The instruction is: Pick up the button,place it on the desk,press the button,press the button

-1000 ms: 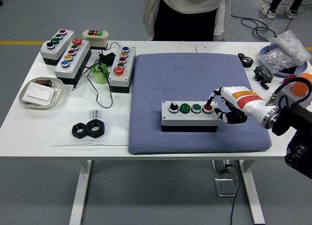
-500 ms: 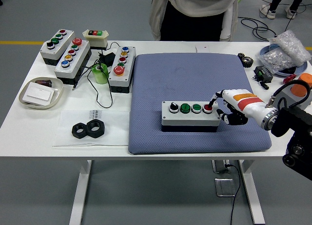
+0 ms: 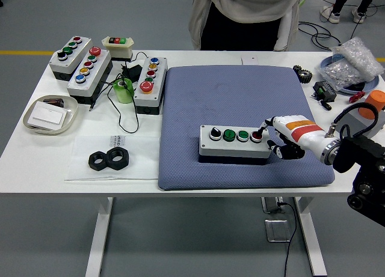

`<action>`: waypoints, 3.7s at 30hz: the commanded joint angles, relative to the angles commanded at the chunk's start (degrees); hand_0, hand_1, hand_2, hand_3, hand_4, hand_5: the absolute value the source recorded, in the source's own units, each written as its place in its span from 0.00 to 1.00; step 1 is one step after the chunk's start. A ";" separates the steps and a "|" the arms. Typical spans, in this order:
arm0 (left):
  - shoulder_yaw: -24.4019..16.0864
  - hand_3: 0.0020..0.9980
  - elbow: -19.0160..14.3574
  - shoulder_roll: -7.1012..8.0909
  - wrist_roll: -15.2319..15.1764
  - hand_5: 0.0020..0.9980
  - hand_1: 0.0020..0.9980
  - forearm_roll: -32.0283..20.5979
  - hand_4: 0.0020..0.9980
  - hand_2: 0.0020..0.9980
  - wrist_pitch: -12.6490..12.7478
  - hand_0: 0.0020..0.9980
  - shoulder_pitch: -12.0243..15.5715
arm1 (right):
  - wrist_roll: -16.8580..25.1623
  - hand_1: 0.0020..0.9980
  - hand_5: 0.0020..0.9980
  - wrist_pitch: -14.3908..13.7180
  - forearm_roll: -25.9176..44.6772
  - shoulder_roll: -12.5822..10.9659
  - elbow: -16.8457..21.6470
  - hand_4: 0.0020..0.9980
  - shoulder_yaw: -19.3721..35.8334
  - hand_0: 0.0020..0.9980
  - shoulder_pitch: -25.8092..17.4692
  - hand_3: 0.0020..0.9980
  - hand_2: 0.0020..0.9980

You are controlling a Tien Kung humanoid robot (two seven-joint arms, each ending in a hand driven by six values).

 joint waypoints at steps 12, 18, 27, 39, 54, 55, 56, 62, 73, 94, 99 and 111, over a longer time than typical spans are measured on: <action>0.36 0.76 -0.05 -0.01 -0.15 1.00 0.77 -0.58 0.53 0.85 0.04 0.74 -0.32 | -0.73 0.00 0.00 -0.60 -0.33 2.17 -1.11 0.50 -0.94 0.04 0.78 0.63 0.02; 0.47 0.76 -0.09 0.01 -0.13 1.00 0.77 -0.66 0.52 0.85 0.05 0.74 -0.40 | -0.82 0.00 0.00 -0.35 -0.15 2.70 -1.81 0.50 -2.06 0.04 1.22 0.64 0.02; 0.41 0.76 -0.11 0.02 -0.05 1.00 0.77 -0.54 0.53 0.85 0.05 0.74 -0.42 | -1.27 0.00 0.00 0.76 -0.09 3.35 -3.62 0.50 -4.52 0.04 1.90 0.63 0.02; 0.50 0.76 0.01 -0.06 -0.29 1.00 0.77 -0.75 0.53 0.85 0.13 0.74 -0.58 | -1.23 0.00 0.00 -2.19 -1.72 2.22 -0.70 0.52 1.85 0.05 0.15 0.64 0.03; 0.59 0.76 0.13 -0.01 -0.34 1.00 0.77 -0.88 0.52 0.85 0.15 0.74 -0.74 | 11.94 0.71 0.12 -12.70 23.88 0.26 -3.29 0.62 24.61 0.86 -5.27 0.90 0.75; 0.59 0.76 0.13 -0.01 -0.34 1.00 0.77 -0.88 0.52 0.85 0.15 0.74 -0.73 | 13.33 0.71 0.12 -13.13 26.11 0.28 -4.15 0.62 25.68 0.86 -5.49 0.90 0.75; 0.57 0.76 0.13 -0.02 -0.32 1.00 0.77 -0.85 0.52 0.85 0.14 0.74 -0.72 | 14.46 0.71 0.12 -13.44 28.35 0.29 -4.91 0.62 26.46 0.86 -5.65 0.90 0.75; 0.36 0.76 0.16 -0.11 -0.23 1.00 0.77 -0.62 0.52 0.85 0.10 0.74 -0.51 | 19.50 0.79 0.17 -13.17 43.18 0.81 -11.99 0.63 30.27 0.89 -6.93 0.90 0.87; -0.21 0.76 0.27 -0.18 -0.13 1.00 0.77 0.17 0.52 0.85 -0.01 0.74 -0.13 | 20.63 0.81 0.25 -12.20 69.62 1.93 -18.78 0.63 32.28 0.90 -9.11 0.88 0.87; -0.73 0.76 0.56 -0.39 -0.12 1.00 0.77 0.54 0.52 0.85 -0.01 0.74 -0.39 | 19.19 0.81 0.31 -12.53 97.67 2.24 -19.17 0.63 32.96 0.90 -9.18 0.87 0.86; -0.62 0.76 0.54 -0.37 -0.12 1.00 0.77 0.38 0.52 0.85 -0.01 0.74 -0.54 | 19.17 0.81 0.31 -12.81 97.76 2.15 -19.44 0.63 33.18 0.90 -9.02 0.87 0.86; 0.00 0.76 0.50 -0.36 -0.38 1.00 0.77 -0.53 0.52 0.85 0.06 0.74 -0.79 | 19.23 0.81 0.32 -13.07 97.61 2.11 -20.15 0.62 33.09 0.91 -8.73 0.87 0.87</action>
